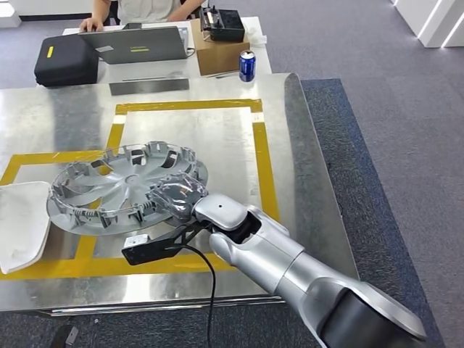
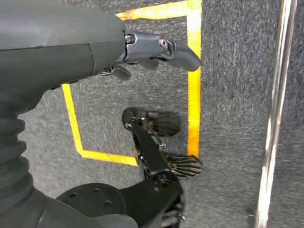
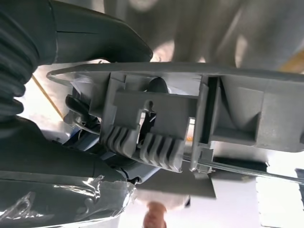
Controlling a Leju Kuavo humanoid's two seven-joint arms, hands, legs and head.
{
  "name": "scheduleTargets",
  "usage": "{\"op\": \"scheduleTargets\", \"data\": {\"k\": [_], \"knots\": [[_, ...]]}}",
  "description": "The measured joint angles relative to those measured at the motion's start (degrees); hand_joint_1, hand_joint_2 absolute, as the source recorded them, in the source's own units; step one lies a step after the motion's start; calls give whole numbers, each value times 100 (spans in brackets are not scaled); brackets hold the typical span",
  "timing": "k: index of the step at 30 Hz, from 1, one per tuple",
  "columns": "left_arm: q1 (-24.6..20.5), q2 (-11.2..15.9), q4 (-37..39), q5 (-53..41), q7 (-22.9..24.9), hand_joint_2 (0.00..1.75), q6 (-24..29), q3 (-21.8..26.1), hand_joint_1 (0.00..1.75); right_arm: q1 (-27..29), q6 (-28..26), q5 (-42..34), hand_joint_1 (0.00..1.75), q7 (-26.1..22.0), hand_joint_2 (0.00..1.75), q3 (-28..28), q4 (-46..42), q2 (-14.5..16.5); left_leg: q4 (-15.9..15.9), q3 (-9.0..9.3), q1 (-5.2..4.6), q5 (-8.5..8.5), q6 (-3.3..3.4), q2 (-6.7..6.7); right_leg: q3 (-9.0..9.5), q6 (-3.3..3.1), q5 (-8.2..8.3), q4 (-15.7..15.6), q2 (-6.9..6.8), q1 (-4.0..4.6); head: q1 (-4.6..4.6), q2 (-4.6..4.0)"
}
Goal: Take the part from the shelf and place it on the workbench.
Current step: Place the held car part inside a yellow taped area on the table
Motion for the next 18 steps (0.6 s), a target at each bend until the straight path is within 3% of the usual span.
{"op": "scheduleTargets", "data": {"k": [1,2,3,5,6,8,9,14,16,18], "knots": [[17,6,0,40,2,175,-5,0,0,-2,79,-37,175,70,175,10,57,-3,203,-126,11,-3,-27,0,43,8,-27,-2,2,-8,-5,0],[33,12,0,72,3,175,-9,0,0,-19,153,-70,175,150,175,20,105,-2,228,-185,24,136,-48,1,82,25,-55,1,6,-20,-7,0],[44,18,0,101,1,175,-10,0,0,-55,214,-98,175,236,175,30,139,4,57,-171,38,397,-67,2,113,52,-82,13,10,-37,-7,0],[55,27,0,144,-6,175,-11,0,0,-185,297,-151,175,395,175,41,177,39,-573,-22,53,949,-120,10,132,135,-139,70,19,-64,-14,0],[58,29,0,156,-10,175,-12,1,0,-260,320,-165,175,444,175,42,192,58,-857,63,54,1063,-111,14,111,180,-164,118,25,-63,-26,0],[71,22,0,163,-14,175,-13,2,0,-376,340,-176,175,529,175,42,222,83,-1074,139,48,1045,-29,8,63,234,-188,187,33,-34,-29,0],[81,20,0,172,-16,175,-14,2,0,-419,344,-170,175,598,175,42,238,90,-1113,150,56,1025,24,2,51,224,-181,205,34,-25,-19,0],[107,-3,0,231,-50,175,10,53,0,-660,399,99,175,1423,175,49,476,123,-1100,143,39,1033,101,-43,96,80,-110,127,-1,-5,2,0],[117,-6,0,237,-67,175,15,78,0,-762,419,231,175,1716,175,53,658,98,-1100,144,29,1033,137,-53,122,67,-119,89,-16,-7,1,0],[133,-6,0,239,-76,175,15,87,0,-855,424,295,175,1805,175,53,838,38,-1100,145,21,1035,147,-55,131,105,-107,71,-18,-15,3,0]]}}
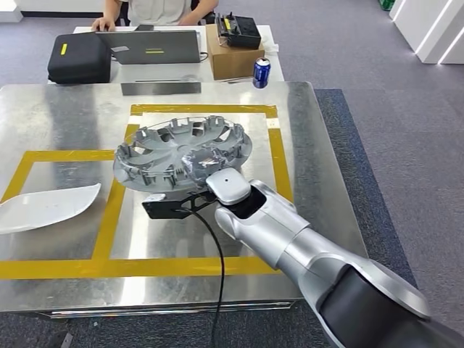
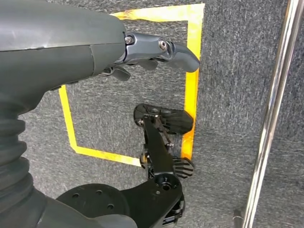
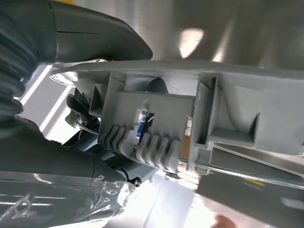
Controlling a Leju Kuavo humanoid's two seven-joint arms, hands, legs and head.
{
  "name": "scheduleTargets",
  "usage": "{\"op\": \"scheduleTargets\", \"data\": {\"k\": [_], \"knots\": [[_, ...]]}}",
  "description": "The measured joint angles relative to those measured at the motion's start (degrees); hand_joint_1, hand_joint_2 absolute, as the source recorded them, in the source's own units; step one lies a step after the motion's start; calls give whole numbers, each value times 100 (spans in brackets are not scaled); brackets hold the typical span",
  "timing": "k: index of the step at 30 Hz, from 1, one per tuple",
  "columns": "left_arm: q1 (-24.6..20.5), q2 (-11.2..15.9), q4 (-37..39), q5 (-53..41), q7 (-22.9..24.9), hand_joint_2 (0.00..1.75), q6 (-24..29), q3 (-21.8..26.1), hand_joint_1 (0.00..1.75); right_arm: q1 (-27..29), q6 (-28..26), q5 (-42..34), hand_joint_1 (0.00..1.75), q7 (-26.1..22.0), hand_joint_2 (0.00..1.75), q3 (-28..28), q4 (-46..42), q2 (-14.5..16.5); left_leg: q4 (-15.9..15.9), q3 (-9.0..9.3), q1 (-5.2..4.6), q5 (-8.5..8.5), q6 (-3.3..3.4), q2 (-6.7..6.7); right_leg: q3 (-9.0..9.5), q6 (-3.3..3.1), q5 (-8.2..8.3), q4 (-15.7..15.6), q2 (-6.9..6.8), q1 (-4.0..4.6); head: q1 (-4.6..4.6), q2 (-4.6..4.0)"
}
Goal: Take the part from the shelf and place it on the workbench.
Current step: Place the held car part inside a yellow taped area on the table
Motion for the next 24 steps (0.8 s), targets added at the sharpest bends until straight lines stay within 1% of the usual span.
{"op": "scheduleTargets", "data": {"k": [1,3,4,5,6,9,13,14,18,21,24], "knots": [[7,1,0,1,-2,175,1,3,0,-32,0,14,175,3,175,0,66,-27,0,0,-5,1,3,3,1,48,7,-10,3,-7,-1,0],[11,3,0,0,-1,175,7,12,0,-75,3,30,175,51,175,0,176,-70,1,1,-15,0,6,13,1,178,10,-25,15,-23,-3,0],[6,5,0,-1,8,175,17,16,0,-89,3,27,175,82,175,-4,226,-102,1,3,-18,0,8,17,0,223,8,-29,18,-28,-3,0],[3,6,0,-1,21,175,29,20,0,-98,-7,20,175,109,175,-14,274,-148,1,4,-19,2,12,18,-1,248,6,-29,19,-30,-1,0],[4,8,0,-1,35,175,44,22,0,-103,-31,10,175,121,175,-31,318,-208,1,5,-18,5,17,18,-3,255,5,-28,18,-30,2,0],[18,13,0,-1,50,175,72,22,0,-102,-160,11,175,116,175,-109,426,-426,-3,6,-9,14,28,12,-5,255,4,-20,9,-22,0,0],[33,17,0,-30,-19,175,74,19,0,-91,-286,68,0,121,0,-258,570,-720,-6,7,-3,18,23,13,-9,255,3,-9,14,-16,3,0],[34,21,0,-59,-72,175,79,16,0,-74,-291,80,0,119,0,-305,606,-783,-6,8,-3,19,22,16,-10,256,4,-8,18,-16,3,0],[34,31,0,-154,-403,0,179,-18,0,104,-368,216,0,49,0,-471,685,-987,-6,9,-2,20,20,20,-14,256,4,-4,23,-16,0,0],[38,22,0,-127,-451,0,201,-27,0,285,-510,303,0,-127,0,-574,661,-1092,-14,8,0,22,20,20,-16,255,7,-6,24,-14,-4,0],[46,1,0,-57,-418,0,207,-28,0,421,-579,226,0,-347,0,-691,570,-1123,-37,-1,6,34,20,25,-28,255,22,-20,30,-7,-7,0]]}}
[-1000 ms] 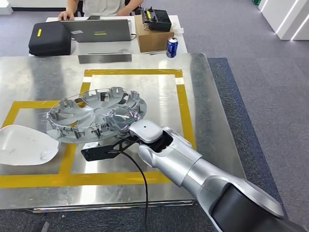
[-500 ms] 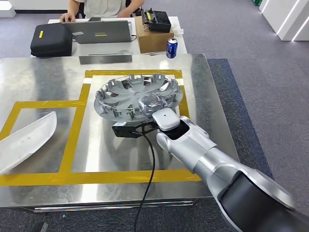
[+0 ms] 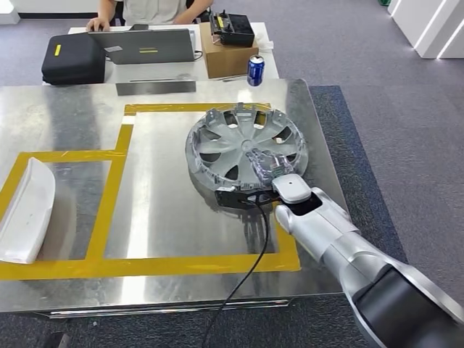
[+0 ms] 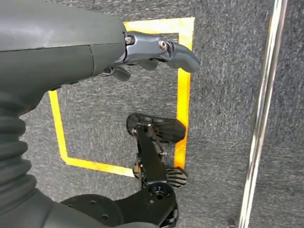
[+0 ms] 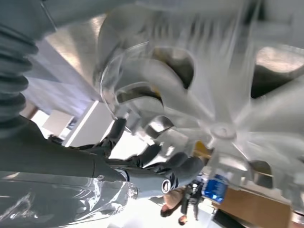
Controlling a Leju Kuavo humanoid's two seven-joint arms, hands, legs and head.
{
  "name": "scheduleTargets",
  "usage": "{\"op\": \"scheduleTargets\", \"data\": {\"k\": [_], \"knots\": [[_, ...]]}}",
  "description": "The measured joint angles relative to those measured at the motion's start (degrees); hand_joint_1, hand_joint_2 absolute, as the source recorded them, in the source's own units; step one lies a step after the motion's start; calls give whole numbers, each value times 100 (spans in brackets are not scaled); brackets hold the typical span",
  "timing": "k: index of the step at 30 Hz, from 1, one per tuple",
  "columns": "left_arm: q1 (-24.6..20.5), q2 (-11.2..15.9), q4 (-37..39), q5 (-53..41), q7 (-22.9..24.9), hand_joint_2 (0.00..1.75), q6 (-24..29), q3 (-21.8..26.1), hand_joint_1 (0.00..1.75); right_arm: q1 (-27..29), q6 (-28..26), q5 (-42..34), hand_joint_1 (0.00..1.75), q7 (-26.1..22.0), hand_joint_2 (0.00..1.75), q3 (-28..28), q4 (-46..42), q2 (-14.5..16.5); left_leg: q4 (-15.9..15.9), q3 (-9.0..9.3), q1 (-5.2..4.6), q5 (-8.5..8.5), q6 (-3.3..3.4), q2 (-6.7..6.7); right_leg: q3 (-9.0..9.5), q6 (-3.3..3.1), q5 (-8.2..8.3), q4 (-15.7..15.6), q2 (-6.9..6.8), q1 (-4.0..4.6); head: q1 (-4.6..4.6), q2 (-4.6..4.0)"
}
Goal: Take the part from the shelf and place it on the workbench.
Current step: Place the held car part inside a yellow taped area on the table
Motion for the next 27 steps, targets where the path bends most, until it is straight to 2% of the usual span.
{"op": "scheduleTargets", "data": {"k": [14,19,22,27], "knots": [[62,-68,0,24,152,0,32,0,0,438,-120,-54,0,-438,0,-216,-271,-3,-39,-16,9,-12,-4,-6,-7,4,-7,-36,-13,9,2,0],[106,-82,0,56,107,0,33,2,0,851,-349,-636,0,-1148,0,-384,-721,-75,-39,11,4,-39,5,-1,24,1,-37,-55,-13,7,1,0],[156,-101,0,59,-32,0,16,69,0,1168,-586,-1223,0,-1386,0,-638,-1645,-460,-39,26,4,-42,10,-4,39,1,-41,-58,-20,7,1,0],[290,-150,0,59,-75,0,62,258,0,1397,-704,-1699,0,-1257,0,-1313,-3493,-1366,-39,36,1,-40,12,0,46,8,-34,-58,-12,4,4,0]]}}
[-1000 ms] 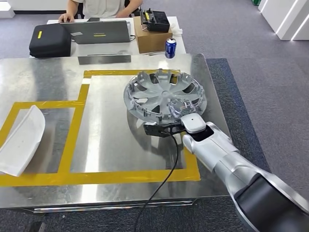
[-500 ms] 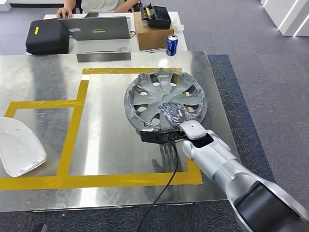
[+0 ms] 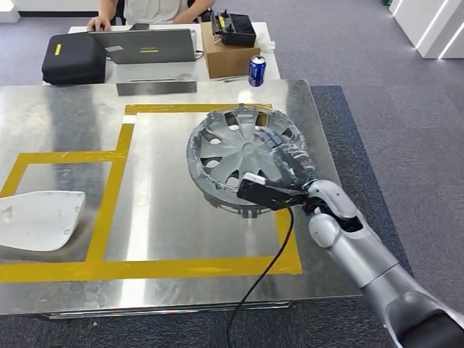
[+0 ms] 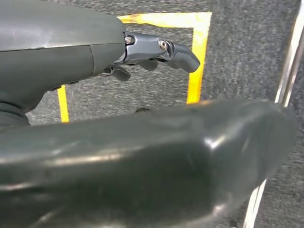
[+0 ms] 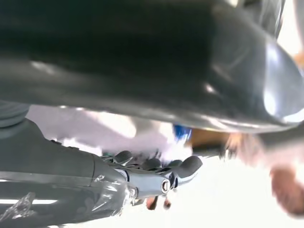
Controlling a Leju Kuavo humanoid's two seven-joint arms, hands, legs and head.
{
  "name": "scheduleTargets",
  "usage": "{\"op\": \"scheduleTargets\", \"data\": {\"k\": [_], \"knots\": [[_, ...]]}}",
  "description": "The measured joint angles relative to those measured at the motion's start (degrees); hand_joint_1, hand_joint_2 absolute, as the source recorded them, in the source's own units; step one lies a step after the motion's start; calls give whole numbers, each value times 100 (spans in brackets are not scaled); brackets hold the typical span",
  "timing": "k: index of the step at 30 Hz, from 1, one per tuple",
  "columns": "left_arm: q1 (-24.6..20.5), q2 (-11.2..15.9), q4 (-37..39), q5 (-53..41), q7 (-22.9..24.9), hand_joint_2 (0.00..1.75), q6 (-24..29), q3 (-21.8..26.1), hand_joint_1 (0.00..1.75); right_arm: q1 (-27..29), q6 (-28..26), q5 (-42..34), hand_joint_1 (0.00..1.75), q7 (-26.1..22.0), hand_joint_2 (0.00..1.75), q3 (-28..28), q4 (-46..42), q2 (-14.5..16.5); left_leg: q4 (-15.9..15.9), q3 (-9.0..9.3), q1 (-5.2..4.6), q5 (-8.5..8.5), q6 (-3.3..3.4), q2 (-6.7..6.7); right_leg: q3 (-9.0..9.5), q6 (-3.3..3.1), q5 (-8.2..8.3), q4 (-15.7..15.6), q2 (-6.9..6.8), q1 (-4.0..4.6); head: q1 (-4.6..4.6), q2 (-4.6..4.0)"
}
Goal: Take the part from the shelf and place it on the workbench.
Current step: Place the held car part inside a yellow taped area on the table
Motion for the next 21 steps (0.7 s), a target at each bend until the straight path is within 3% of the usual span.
{"op": "scheduleTargets", "data": {"k": [8,17,21], "knots": [[15,-78,0,2,-36,0,129,251,0,-329,-131,-502,0,164,0,-1003,-1680,-960,0,17,-1,10,10,0,10,7,6,10,-1,-2,-2,0],[-31,-126,0,2,-65,0,157,359,0,-423,-267,-499,0,239,0,-1300,-2394,-1384,1,28,-3,18,13,5,11,7,8,17,3,-3,-4,0],[6,-194,2,2,-228,0,177,424,0,6,-787,-949,0,252,0,-1935,-3060,-2111,3,39,-7,16,27,-31,37,16,-5,5,-41,-2,-6,0]]}}
